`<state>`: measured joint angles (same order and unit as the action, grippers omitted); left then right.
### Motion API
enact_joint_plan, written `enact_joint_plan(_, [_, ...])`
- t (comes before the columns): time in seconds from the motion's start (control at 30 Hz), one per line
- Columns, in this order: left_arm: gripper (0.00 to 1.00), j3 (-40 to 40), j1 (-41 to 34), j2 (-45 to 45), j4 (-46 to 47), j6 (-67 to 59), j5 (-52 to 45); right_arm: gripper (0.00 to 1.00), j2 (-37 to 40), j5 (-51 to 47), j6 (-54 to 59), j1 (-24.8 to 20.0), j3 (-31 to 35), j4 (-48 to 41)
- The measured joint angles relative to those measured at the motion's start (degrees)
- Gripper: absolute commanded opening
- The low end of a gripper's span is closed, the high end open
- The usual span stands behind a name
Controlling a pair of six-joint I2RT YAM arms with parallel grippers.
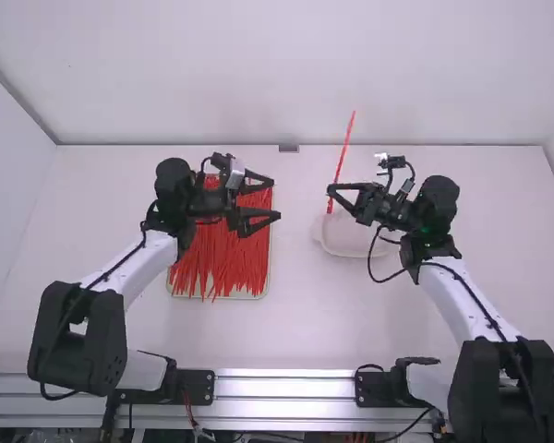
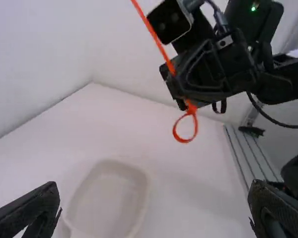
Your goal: Fasten the cable tie
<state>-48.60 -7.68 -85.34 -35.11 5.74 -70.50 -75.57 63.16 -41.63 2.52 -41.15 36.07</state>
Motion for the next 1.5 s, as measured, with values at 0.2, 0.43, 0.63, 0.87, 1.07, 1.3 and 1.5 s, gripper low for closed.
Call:
enact_joint_plan(0.2, [0.99,-0.22,2.16,0.00,16.39,-7.04,3.28,0.00,0.00,-6.10,10.67,-3.80,0.00,-13.18])
enact_joint_plan(0.43, [0.99,-0.22,4.13,0.00,28.63,-14.93,9.57,0.00,0.00,-16.17,18.82,-3.76,-0.02,-21.81])
enact_joint_plan(0.63, [0.99,-0.22,4.09,0.00,31.23,-16.37,15.02,0.00,0.00,-28.11,22.38,-0.02,-0.02,-25.68])
enact_joint_plan(0.87, [0.99,-0.22,4.09,0.00,31.21,-16.35,16.79,0.00,-2.73,-42.88,23.61,5.49,-0.04,-25.24])
enact_joint_plan(1.07, [0.99,-0.22,4.09,0.00,31.41,-16.35,16.76,0.00,-12.44,-49.70,23.58,7.30,-0.04,-19.91])
enact_joint_plan(1.3, [0.99,-0.22,4.09,0.00,31.47,-16.37,15.72,0.00,-21.62,-49.37,21.53,5.03,-0.04,-15.91])
enact_joint_plan(1.5, [0.99,-0.22,4.09,0.00,31.58,-16.33,15.67,0.02,-22.80,-48.68,21.03,4.20,-0.04,-17.20])
